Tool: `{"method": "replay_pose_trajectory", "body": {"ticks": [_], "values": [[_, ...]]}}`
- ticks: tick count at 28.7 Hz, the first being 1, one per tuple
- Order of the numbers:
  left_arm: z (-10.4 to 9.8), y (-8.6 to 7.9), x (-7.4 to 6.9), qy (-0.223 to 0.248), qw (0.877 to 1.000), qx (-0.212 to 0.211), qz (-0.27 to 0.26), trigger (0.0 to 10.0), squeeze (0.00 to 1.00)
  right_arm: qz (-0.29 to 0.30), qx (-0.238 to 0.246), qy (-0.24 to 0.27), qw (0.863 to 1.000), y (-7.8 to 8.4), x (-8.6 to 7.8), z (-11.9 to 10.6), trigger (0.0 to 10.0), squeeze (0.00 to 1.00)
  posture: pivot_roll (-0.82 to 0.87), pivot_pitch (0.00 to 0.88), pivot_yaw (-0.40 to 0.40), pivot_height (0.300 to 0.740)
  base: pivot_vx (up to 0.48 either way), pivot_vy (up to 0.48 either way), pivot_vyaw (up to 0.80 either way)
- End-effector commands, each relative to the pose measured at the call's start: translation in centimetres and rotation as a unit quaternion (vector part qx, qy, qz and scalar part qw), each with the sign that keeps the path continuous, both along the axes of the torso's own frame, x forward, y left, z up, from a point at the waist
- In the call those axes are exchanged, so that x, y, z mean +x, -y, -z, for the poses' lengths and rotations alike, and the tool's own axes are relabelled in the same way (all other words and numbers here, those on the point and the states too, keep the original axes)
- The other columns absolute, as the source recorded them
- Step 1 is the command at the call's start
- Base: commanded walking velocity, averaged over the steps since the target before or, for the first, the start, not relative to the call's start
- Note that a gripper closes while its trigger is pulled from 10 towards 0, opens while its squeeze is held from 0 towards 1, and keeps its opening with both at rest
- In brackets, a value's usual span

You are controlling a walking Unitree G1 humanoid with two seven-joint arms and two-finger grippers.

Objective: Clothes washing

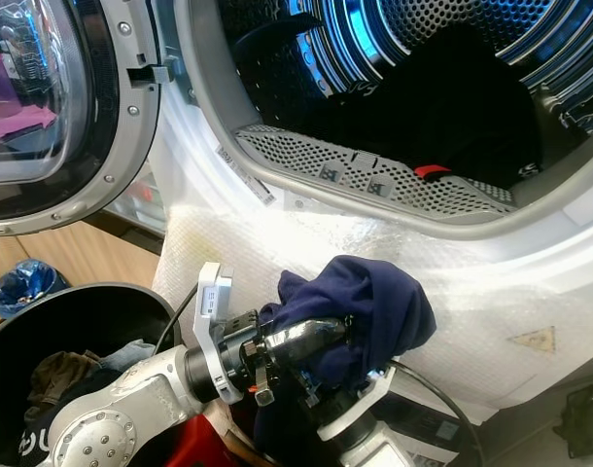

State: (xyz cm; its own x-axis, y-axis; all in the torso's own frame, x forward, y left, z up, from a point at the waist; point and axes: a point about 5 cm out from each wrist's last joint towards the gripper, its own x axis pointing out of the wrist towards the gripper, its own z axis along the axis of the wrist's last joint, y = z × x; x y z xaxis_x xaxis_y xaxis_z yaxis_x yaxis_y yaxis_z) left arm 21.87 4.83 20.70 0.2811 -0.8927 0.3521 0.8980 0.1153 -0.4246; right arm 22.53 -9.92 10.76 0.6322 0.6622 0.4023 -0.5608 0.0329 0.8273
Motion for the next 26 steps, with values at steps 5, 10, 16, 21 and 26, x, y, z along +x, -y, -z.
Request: {"method": "replay_pose_trajectory", "body": {"ticks": [5, 10, 16, 21, 26], "values": [[1.9, -1.1, -0.1, -0.042, 0.998, 0.048, -0.026, 0.0, 0.0, 0.063, 0.043, 0.075, 0.994, 3.1, 0.5, -2.5, 0.0, 0.0, -0.02, 0.056, -0.025, 0.74, 0.0, 0.0, 0.0], [1.8, -1.7, -0.5, -0.04, 0.997, 0.057, -0.041, 0.0, 0.0, 0.089, 0.035, 0.087, 0.992, 4.1, 1.2, -2.7, 0.0, 0.0, 0.0, 0.06, -0.024, 0.74, 0.0, 0.0, 0.0], [1.4, -2.3, -0.5, -0.023, 0.995, 0.068, -0.067, 0.0, 0.0, 0.094, 0.023, 0.09, 0.991, 4.4, 1.4, -2.6, 0.0, 0.0, 0.0, 0.063, -0.023, 0.74, 0.0, 0.0, 0.0], [0.9, -2.6, -0.5, -0.015, 0.994, 0.071, -0.082, 1.7, 0.0, 0.106, 0.025, 0.088, 0.99, 4.7, 1.6, -2.4, 0.0, 0.0, 0.0, 0.064, -0.019, 0.74, 0.0, 0.0, 0.0], [0.7, -2.8, -0.6, -0.013, 0.993, 0.076, -0.09, 2.0, 0.0, 0.124, 0.025, 0.093, 0.988, 5.1, 2.1, -2.6, 0.0, 0.0, 0.01, 0.065, -0.018, 0.74, 0.0, 0.0, 0.0]]}}
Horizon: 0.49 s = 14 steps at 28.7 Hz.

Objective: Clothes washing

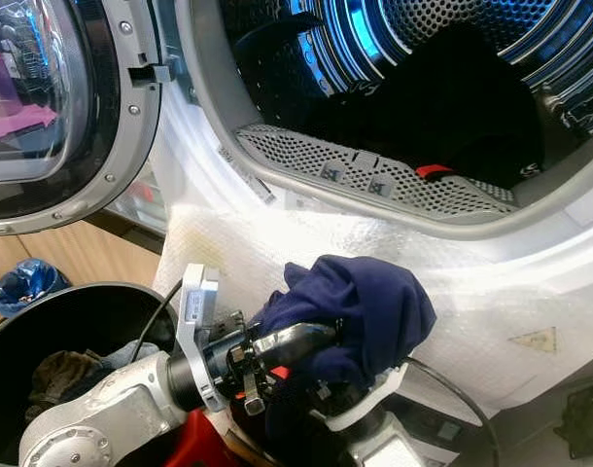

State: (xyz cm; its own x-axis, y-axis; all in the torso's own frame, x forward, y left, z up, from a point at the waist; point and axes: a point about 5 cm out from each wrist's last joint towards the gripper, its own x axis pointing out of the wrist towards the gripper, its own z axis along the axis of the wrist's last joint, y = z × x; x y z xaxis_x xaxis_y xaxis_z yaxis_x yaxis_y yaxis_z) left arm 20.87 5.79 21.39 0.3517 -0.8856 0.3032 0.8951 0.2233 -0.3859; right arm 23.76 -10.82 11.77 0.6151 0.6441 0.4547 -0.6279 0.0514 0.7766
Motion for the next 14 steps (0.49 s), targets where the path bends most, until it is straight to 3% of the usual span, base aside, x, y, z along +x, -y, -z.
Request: {"method": "replay_pose_trajectory", "body": {"ticks": [1, 2, 3, 6, 8, 9, 10, 11, 12, 14], "values": [[1.3, -1.9, 0.4, -0.029, 0.998, 0.042, -0.047, 2.0, 0.0, 0.108, 0.029, 0.052, 0.992, 4.2, 0.9, -1.6, 0.0, 0.0, 0.01, 0.065, -0.018, 0.74, 0.0, 0.0, 0.0], [1.3, -1.9, 0.3, -0.029, 0.998, 0.043, -0.048, 2.1, 0.0, 0.109, 0.029, 0.053, 0.992, 4.3, 0.9, -1.6, 0.0, 0.0, 0.01, 0.065, -0.018, 0.74, 0.0, 0.0, 0.0], [1.3, -2.0, 0.3, -0.027, 0.997, 0.045, -0.051, 2.8, 0.0, 0.114, 0.027, 0.055, 0.992, 4.6, 0.9, -1.7, 0.0, 0.0, 0.01, 0.065, -0.018, 0.74, 0.0, 0.0, 0.0], [1.2, -2.1, 0.3, -0.025, 0.997, 0.048, -0.058, 3.3, 0.0, 0.123, 0.026, 0.059, 0.99, 5.2, 1.1, -1.7, 0.0, 0.0, 0.01, 0.065, -0.017, 0.74, 0.0, 0.0, 0.0], [1.0, -2.2, 0.3, -0.024, 0.997, 0.048, -0.064, 5.5, 0.0, 0.131, 0.026, 0.065, 0.989, 5.8, 1.2, -2.0, 0.0, 0.0, 0.01, 0.065, -0.017, 0.74, 0.0, 0.0, 0.0], [1.0, -2.2, 0.3, -0.023, 0.996, 0.048, -0.066, 8.0, 0.0, 0.131, 0.024, 0.067, 0.989, 5.8, 1.2, -2.0, 0.0, 0.0, 0.01, 0.064, -0.017, 0.74, 0.0, 0.0, 0.0], [1.0, -2.2, 0.3, -0.023, 0.996, 0.048, -0.066, 8.0, 0.0, 0.131, 0.024, 0.067, 0.989, 5.8, 1.2, -2.0, 0.0, 0.0, 0.01, 0.064, -0.017, 0.74, 0.0, 0.0, 0.0], [0.9, -2.3, 0.3, -0.022, 0.996, 0.048, -0.07, 9.9, 0.0, 0.132, 0.022, 0.069, 0.989, 5.9, 1.3, -2.0, 0.0, 0.0, 0.01, 0.065, -0.017, 0.74, 0.0, 0.0, 0.0], [0.8, -2.4, 0.3, -0.022, 0.996, 0.046, -0.072, 9.8, 1.0, 0.133, 0.021, 0.07, 0.988, 6.0, 1.3, -2.0, 0.0, 0.0, 0.01, 0.066, -0.018, 0.74, 0.0, 0.0, 0.0], [0.7, -2.5, 0.3, -0.02, 0.996, 0.045, -0.076, 10.0, 1.0, 0.133, 0.021, 0.07, 0.988, 6.0, 1.4, -2.0, 0.0, 0.0, 0.02, 0.066, -0.018, 0.74, 0.0, 0.0, 0.0]]}}
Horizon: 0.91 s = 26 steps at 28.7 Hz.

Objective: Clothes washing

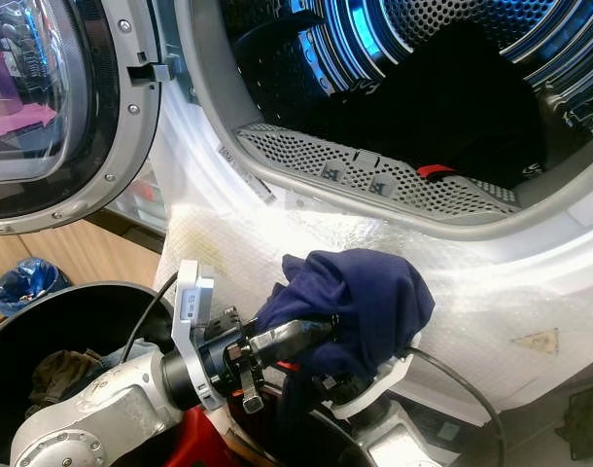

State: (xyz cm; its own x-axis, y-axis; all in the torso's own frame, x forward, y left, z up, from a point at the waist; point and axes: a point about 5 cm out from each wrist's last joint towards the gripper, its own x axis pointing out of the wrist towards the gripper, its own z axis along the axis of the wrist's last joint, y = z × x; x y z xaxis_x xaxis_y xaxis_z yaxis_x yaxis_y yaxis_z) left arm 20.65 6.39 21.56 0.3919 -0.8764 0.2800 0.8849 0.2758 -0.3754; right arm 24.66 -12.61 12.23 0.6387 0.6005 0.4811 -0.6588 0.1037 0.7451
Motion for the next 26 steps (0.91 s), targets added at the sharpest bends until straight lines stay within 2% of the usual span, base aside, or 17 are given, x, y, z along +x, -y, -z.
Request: {"method": "replay_pose_trajectory", "body": {"ticks": [1, 4, 8, 14, 15, 17, 18, 19, 20, 21, 23, 24, 25, 26], "values": [[0.7, -2.0, 0.6, -0.016, 0.998, 0.032, -0.058, 10.0, 1.0, 0.094, 0.023, 0.047, 0.994, 4.2, 0.5, -1.4, 0.0, 0.0, 0.02, 0.066, -0.018, 0.74, 0.0, 0.0, 0.0], [0.3, -2.3, 0.5, -0.006, 0.998, 0.031, -0.058, 10.0, 1.0, 0.091, 0.02, 0.046, 0.995, 4.0, 0.5, -1.3, 0.0, 0.0, 0.02, 0.067, -0.018, 0.74, 0.0, 0.0, 0.0], [-0.8, -2.9, 0.2, 0.006, 0.999, 0.006, -0.05, 10.0, 1.0, 0.09, 0.016, 0.045, 0.995, 3.9, 0.5, -1.1, 0.0, 0.0, 0.03, 0.067, -0.018, 0.74, 0.0, 0.0, 0.0], [-1.2, -3.9, -0.9, 0.022, 0.999, 0.02, -0.027, 10.0, 1.0, 0.093, 0.018, 0.054, 0.994, 4.2, 0.5, -1.2, 0.0, 0.0, 0.03, 0.067, -0.017, 0.74, 0.0, 0.0, 0.0], [-0.9, -5.3, -1.0, 0.022, 0.997, 0.045, -0.058, 10.0, 1.0, 0.088, 0.016, 0.065, 0.994, 4.3, 0.4, -1.5, 0.0, 0.0, 0.03, 0.067, -0.017, 0.74, 0.0, 0.0, 0.0], [-0.3, -7.0, -0.5, 0.012, 0.991, 0.07, -0.112, 10.0, 1.0, 0.081, 0.012, 0.07, 0.994, 4.3, 0.4, -1.6, 0.0, 0.0, 0.03, 0.067, -0.017, 0.74, 0.0, 0.0, 0.0], [0.7, -9.0, 0.3, -0.003, 0.974, 0.106, -0.2, 10.0, 1.0, 0.074, 0.006, 0.072, 0.995, 4.2, 0.3, -1.5, 0.0, 0.0, 0.04, 0.067, -0.011, 0.74, 0.0, 0.0, 0.0], [1.1, -9.8, 0.6, -0.008, 0.966, 0.112, -0.235, 10.0, 1.0, 0.073, 0.006, 0.072, 0.995, 4.2, 0.2, -1.5, 0.0, 0.0, 0.04, 0.067, -0.011, 0.74, 0.0, 0.0, 0.0], [1.8, -11.4, 1.4, -0.021, 0.941, 0.127, -0.312, 10.0, 1.0, 0.069, 0.006, 0.074, 0.995, 4.1, 0.2, -1.4, 0.0, 0.0, 0.06, 0.069, -0.011, 0.74, 0.0, 0.0, 0.0], [2.2, -12.2, 1.7, -0.027, 0.926, 0.136, -0.35, 10.0, 1.0, 0.067, 0.006, 0.074, 0.995, 4.1, 0.1, -1.4, 0.0, 0.0, 0.06, 0.069, -0.011, 0.74, 0.0, 0.0, 0.0], [3.5, -14.2, 2.4, -0.036, 0.882, 0.174, -0.437, 10.0, 1.0, 0.059, 0.004, 0.076, 0.995, 3.8, 0.0, -1.4, 0.0, 0.0, 0.06, 0.071, -0.011, 0.74, 0.0, 0.0, 0.0], [3.9, -14.6, 2.5, -0.036, 0.87, 0.185, -0.456, 10.0, 1.0, 0.057, 0.004, 0.077, 0.995, 3.8, 0.0, -1.4, 0.0, 0.0, 0.06, 0.071, -0.011, 0.74, 0.0, 0.0, 0.0], [4.5, -15.2, 2.7, -0.039, 0.853, 0.197, -0.481, 10.0, 0.85, 0.052, 0.003, 0.08, 0.995, 3.6, 0.0, -1.5, 0.0, 0.0, 0.06, 0.071, -0.011, 0.74, 0.0, 0.0, 0.0], [5.6, -15.5, 2.9, -0.044, 0.835, 0.215, -0.504, 10.0, 0.0, 0.04, 0.001, 0.091, 0.995, 3.4, -0.3, -1.6, 0.0, 0.0, 0.06, 0.071, -0.011, 0.74, 0.0, 0.0, 0.0]]}}
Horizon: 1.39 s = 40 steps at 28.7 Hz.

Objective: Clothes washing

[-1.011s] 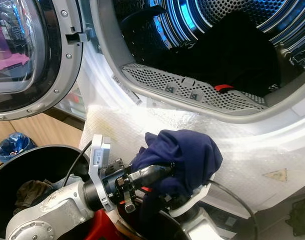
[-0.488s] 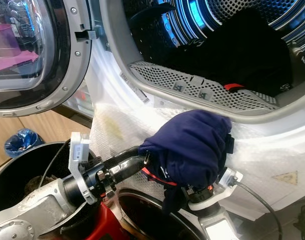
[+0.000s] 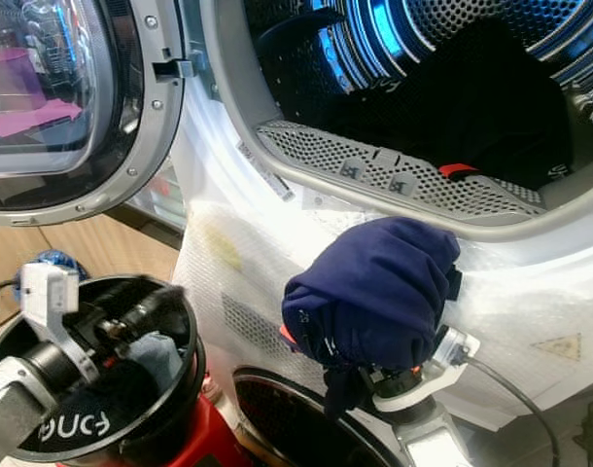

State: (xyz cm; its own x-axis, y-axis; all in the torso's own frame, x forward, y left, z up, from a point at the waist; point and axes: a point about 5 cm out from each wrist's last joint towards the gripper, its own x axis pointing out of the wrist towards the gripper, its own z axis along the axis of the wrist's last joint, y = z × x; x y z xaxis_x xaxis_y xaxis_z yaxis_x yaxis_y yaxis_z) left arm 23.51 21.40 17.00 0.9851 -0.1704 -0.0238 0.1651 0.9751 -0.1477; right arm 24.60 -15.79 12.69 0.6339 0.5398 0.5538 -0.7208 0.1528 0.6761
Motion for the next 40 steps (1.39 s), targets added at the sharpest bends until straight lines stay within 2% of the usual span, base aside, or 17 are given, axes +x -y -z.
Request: {"method": "replay_pose_trajectory", "body": {"ticks": [1, 3, 5, 6, 9, 11, 15, 16, 17, 19, 24, 27, 32, 36, 37, 38, 40], "values": [[1.4, -0.5, 0.1, -0.012, 0.999, 0.033, -0.042, 10.0, 0.0, -0.008, -0.009, 0.046, 0.999, 0.1, -0.5, -1.3, 0.0, 0.0, 0.06, 0.071, -0.011, 0.74, 0.0, 0.0, 0.0], [2.5, -0.4, 0.2, -0.026, 0.998, 0.018, -0.056, 10.0, 0.0, -0.039, -0.021, 0.07, 0.997, -0.5, -1.6, -1.6, 0.0, 0.0, 0.05, 0.066, -0.007, 0.74, 0.0, 0.0, 0.0], [2.5, -0.4, 0.2, -0.026, 0.998, 0.018, -0.056, 10.0, 0.0, -0.039, -0.021, 0.07, 0.997, -0.5, -1.6, -1.6, 0.0, 0.0, 0.05, 0.066, -0.007, 0.74, 0.0, 0.0, 0.0], [4.1, -0.2, 0.3, -0.044, 0.997, 0.02, -0.054, 10.0, 0.0, -0.125, -0.058, 0.089, 0.986, -1.7, -4.0, -1.6, 0.0, 0.0, 0.04, 0.067, -0.003, 0.74, 0.0, 0.0, 0.0], [4.7, -0.1, 0.3, -0.05, 0.997, 0.023, -0.053, 10.0, 0.0, -0.179, -0.081, 0.094, 0.976, -2.4, -5.5, -1.6, 0.0, 0.0, 0.02, 0.072, 0.004, 0.74, 0.0, 0.0, 0.0], [5.5, -0.1, 0.3, -0.059, 0.996, 0.025, -0.055, 10.0, 0.0, -0.249, -0.107, 0.097, 0.958, -3.3, -7.7, -1.7, 0.0, 0.0, 0.01, 0.075, 0.009, 0.74, 0.0, 0.0, 0.0], [6.9, 0.1, 0.4, -0.077, 0.995, 0.033, -0.046, 10.0, 0.0, -0.308, -0.096, 0.126, 0.938, -3.9, -9.4, -3.5, 0.0, 0.0, 0.0, 0.073, 0.013, 0.74, 0.0, 0.0, 0.0], [7.5, 0.2, 0.4, -0.08, 0.995, 0.04, -0.045, 10.0, 0.0, -0.305, -0.076, 0.149, 0.938, -4.2, -9.0, -5.0, 0.0, 0.0, -0.01, 0.073, 0.013, 0.74, 0.0, 0.0, 0.0], [7.5, 0.2, 0.4, -0.08, 0.995, 0.04, -0.045, 10.0, 0.0, -0.305, -0.076, 0.149, 0.938, -4.2, -9.0, -5.0, 0.0, 0.0, -0.01, 0.073, 0.013, 0.74, 0.0, 0.0, 0.0], [8.3, 0.4, 0.4, -0.086, 0.994, 0.043, -0.049, 10.0, 0.0, -0.285, -0.05, 0.21, 0.934, -5.0, -7.7, -8.1, 0.0, 0.0, 0.0, 0.07, 0.012, 0.74, 0.0, 0.0, 0.0], [8.9, 0.7, 0.4, -0.083, 0.994, 0.047, -0.049, 10.0, 0.0, -0.25, -0.028, 0.256, 0.934, -5.6, -6.3, -10.8, 0.0, 0.0, 0.0, 0.066, 0.01, 0.74, 0.0, 0.0, 0.0], [9.7, 1.5, 0.4, -0.086, 0.994, 0.044, -0.041, 10.0, 0.0, -0.255, -0.029, 0.32, 0.912, -7.0, -4.4, -13.2, 0.0, 0.0, -0.01, 0.062, 0.015, 0.74, 0.0, 0.0, 0.0], [10.1, 2.0, 0.5, -0.082, 0.995, 0.04, -0.036, 10.0, 0.0, -0.27, -0.036, 0.341, 0.9, -8.7, -1.7, -15.0, 0.0, 0.0, 0.01, 0.052, 0.009, 0.74, 0.0, 0.0, 0.0], [10.2, 2.1, 0.5, -0.079, 0.995, 0.038, -0.038, 10.0, 0.0, -0.258, -0.048, 0.349, 0.9, -9.4, 0.7, -16.5, 0.0, 0.0, 0.01, 0.05, 0.003, 0.74, 0.0, 0.0, 0.0], [10.3, 2.2, 0.5, -0.079, 0.995, 0.035, -0.04, 10.0, 0.0, -0.23, -0.069, 0.354, 0.904, -9.6, 3.0, -17.9, 0.0, 0.0, 0.02, 0.047, -0.002, 0.74, 0.0, 0.0, 0.0], [10.3, 2.2, 0.5, -0.079, 0.995, 0.035, -0.04, 10.0, 0.0, -0.23, -0.069, 0.354, 0.904, -9.6, 3.0, -17.9, 0.0, 0.0, 0.02, 0.047, -0.002, 0.74, 0.0, 0.0, 0.0], [10.5, 2.4, 0.4, -0.077, 0.996, 0.034, -0.04, 10.0, 0.0, -0.204, -0.087, 0.356, 0.908, -9.7, 4.9, -18.9, 0.0, 0.0, 0.02, 0.045, -0.008, 0.74, 0.0, 0.0, 0.0]]}}
